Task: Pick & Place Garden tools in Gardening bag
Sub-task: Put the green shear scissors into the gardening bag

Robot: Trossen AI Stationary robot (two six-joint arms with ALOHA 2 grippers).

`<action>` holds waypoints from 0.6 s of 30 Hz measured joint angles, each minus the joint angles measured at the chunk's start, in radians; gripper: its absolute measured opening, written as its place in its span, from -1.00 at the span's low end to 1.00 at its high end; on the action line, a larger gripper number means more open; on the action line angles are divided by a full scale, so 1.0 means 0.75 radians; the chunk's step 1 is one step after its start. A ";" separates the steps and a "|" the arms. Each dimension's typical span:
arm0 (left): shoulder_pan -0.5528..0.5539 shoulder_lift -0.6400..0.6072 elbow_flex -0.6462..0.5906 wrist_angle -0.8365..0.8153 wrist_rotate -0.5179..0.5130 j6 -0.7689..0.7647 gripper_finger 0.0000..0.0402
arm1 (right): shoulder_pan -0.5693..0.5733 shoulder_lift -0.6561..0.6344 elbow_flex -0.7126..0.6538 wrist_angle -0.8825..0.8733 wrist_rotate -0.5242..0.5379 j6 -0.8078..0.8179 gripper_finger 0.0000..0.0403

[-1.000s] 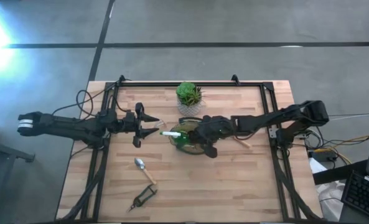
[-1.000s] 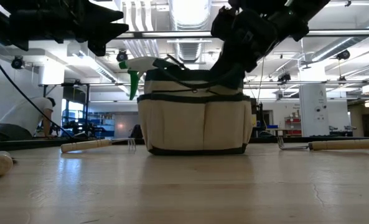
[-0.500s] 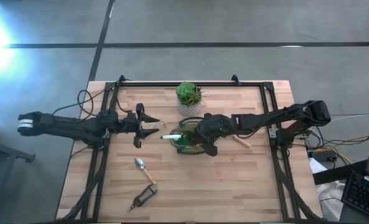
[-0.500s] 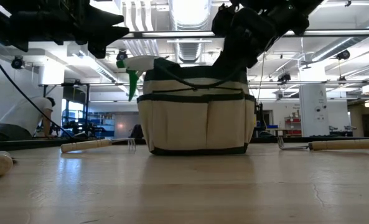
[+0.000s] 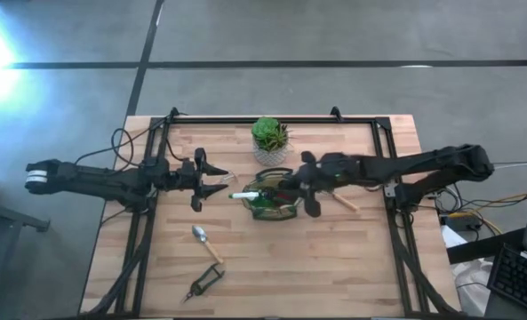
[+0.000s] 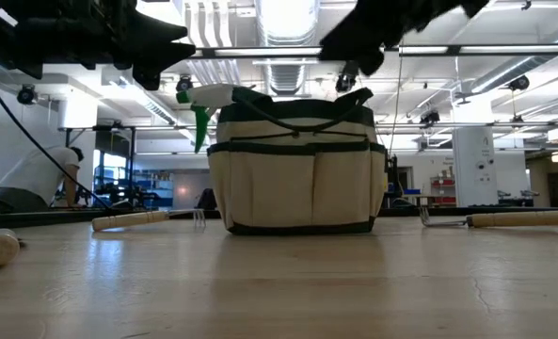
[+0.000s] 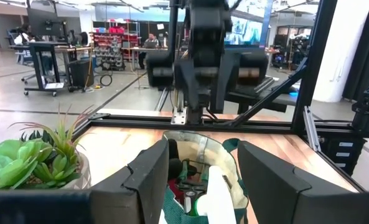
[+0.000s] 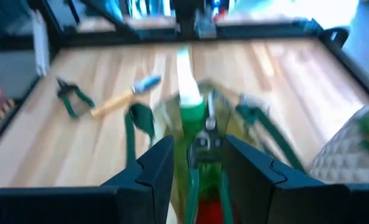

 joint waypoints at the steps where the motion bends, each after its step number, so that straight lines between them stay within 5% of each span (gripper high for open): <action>1: 0.000 0.000 0.000 0.000 0.000 0.000 -0.03 | 0.002 -0.034 0.000 -0.004 0.000 0.001 -0.35; 10: -0.001 0.000 0.000 -0.011 0.000 0.000 -0.03 | 0.006 -0.332 0.000 -0.225 -0.005 0.070 -0.40; 18: 0.000 0.001 0.000 -0.016 0.000 0.000 -0.03 | 0.006 -0.421 -0.025 -0.310 -0.016 0.119 -0.46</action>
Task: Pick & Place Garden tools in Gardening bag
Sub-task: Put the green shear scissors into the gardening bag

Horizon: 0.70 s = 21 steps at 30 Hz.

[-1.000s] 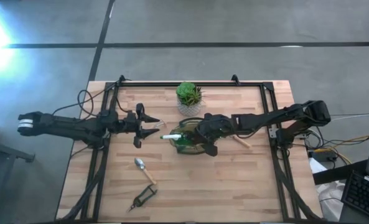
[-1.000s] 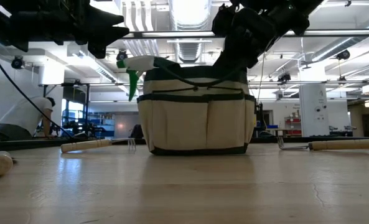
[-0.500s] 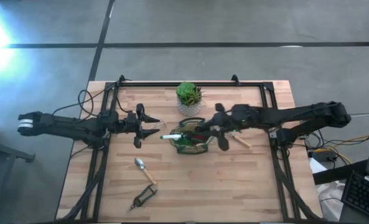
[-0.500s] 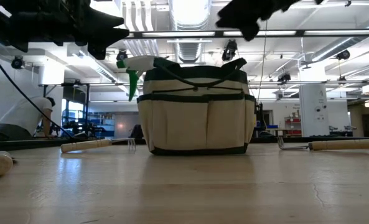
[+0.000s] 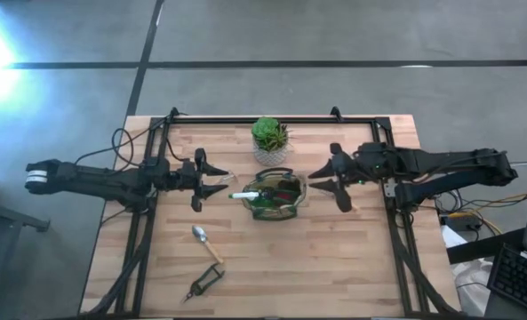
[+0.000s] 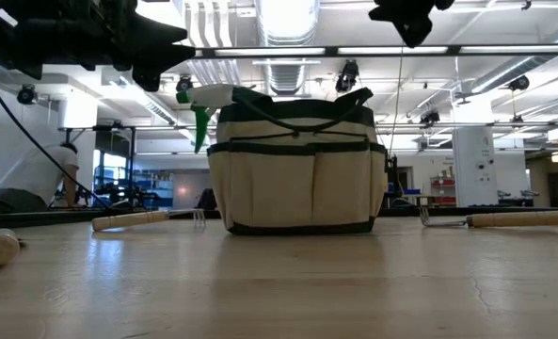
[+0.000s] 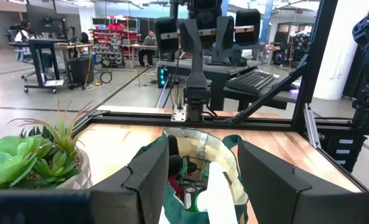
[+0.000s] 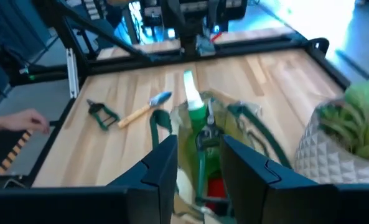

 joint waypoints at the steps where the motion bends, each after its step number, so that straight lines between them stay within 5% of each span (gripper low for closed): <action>1: 0.000 0.000 0.000 0.000 0.001 0.000 -0.03 | 0.000 0.004 -0.006 -0.002 -0.013 0.006 -0.46; 21: 0.000 0.001 0.000 0.000 0.000 0.000 -0.03 | 0.000 0.092 -0.022 -0.070 -0.092 -0.098 -0.58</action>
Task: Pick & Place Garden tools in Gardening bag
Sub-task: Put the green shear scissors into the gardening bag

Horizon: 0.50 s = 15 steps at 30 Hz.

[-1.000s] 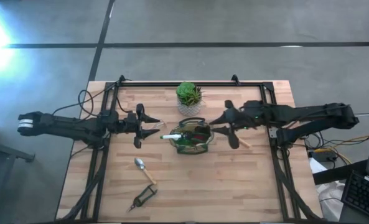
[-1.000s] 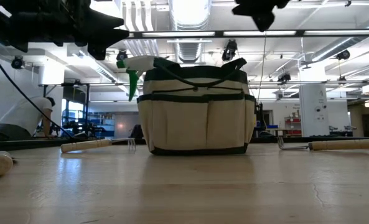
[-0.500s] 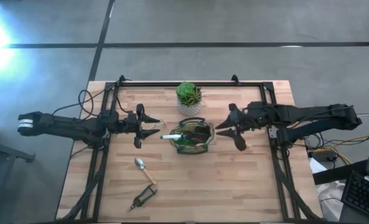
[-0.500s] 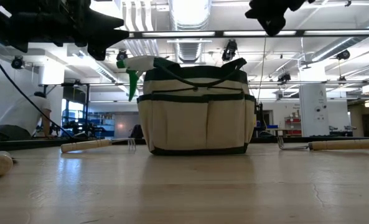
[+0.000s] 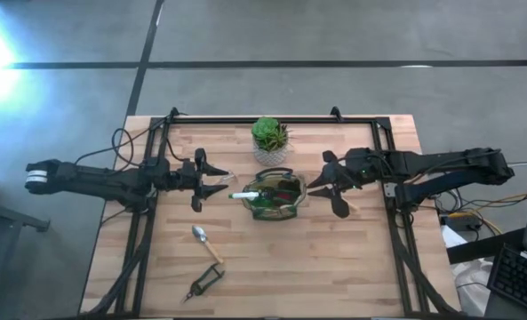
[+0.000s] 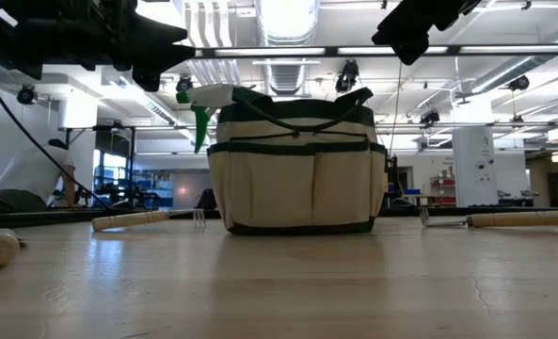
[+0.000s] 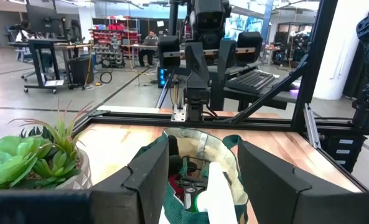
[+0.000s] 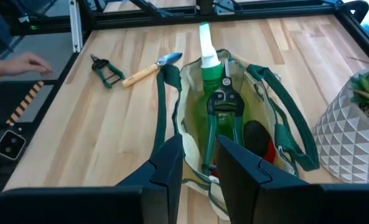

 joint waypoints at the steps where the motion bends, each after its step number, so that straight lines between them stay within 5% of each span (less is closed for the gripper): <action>1: -0.001 0.000 0.000 0.000 0.000 0.000 -0.03 | 0.000 -0.001 0.000 0.000 0.000 0.002 -0.59; 15: -0.001 0.000 0.000 0.000 0.000 0.000 -0.03 | 0.000 -0.018 0.000 0.046 -0.001 0.006 -0.63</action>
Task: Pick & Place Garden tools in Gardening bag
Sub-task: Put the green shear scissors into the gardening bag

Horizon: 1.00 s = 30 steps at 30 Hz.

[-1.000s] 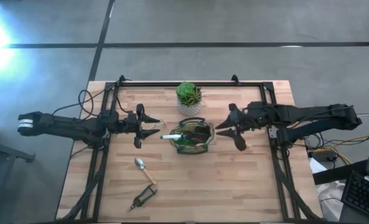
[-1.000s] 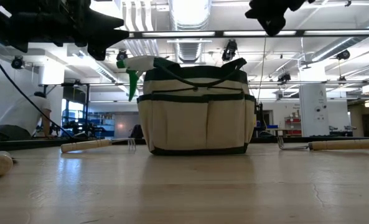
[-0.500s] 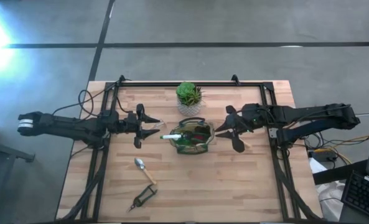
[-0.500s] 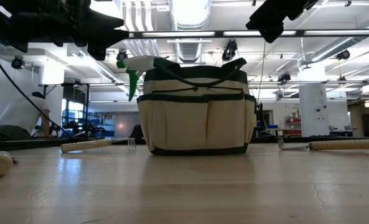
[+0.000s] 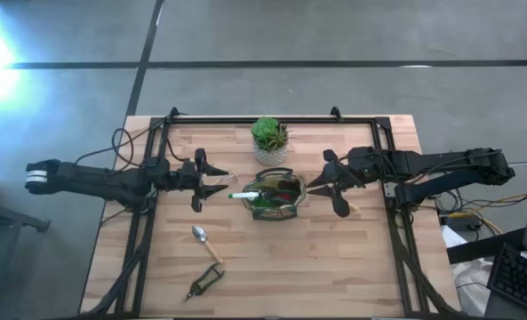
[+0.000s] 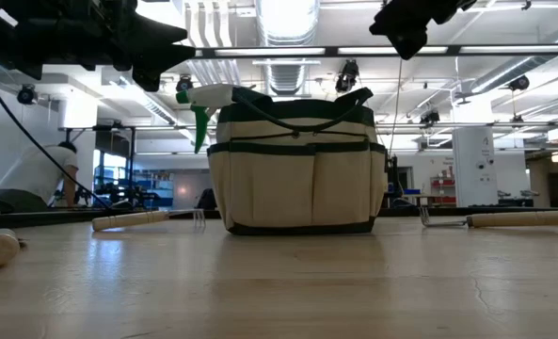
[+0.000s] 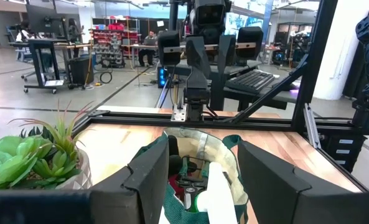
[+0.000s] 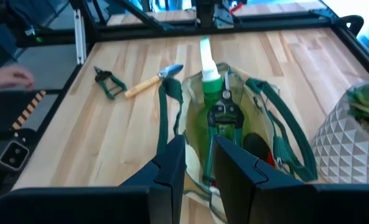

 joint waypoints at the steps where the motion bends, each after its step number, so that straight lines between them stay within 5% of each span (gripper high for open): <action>1: 0.001 0.000 0.000 0.001 0.000 0.000 -0.03 | 0.000 0.000 0.000 0.013 0.000 0.004 -0.63; 12: 0.000 0.000 0.000 0.000 0.000 0.000 -0.03 | -0.003 -0.004 0.000 0.017 0.004 0.034 -0.66; 23: 0.000 0.000 0.000 0.000 0.001 0.000 -0.03 | -0.002 -0.033 0.040 -0.330 0.005 0.187 -0.69; 30: 0.000 0.000 0.000 0.001 0.000 0.000 -0.03 | -0.002 -0.063 0.045 -0.342 0.004 0.176 -0.69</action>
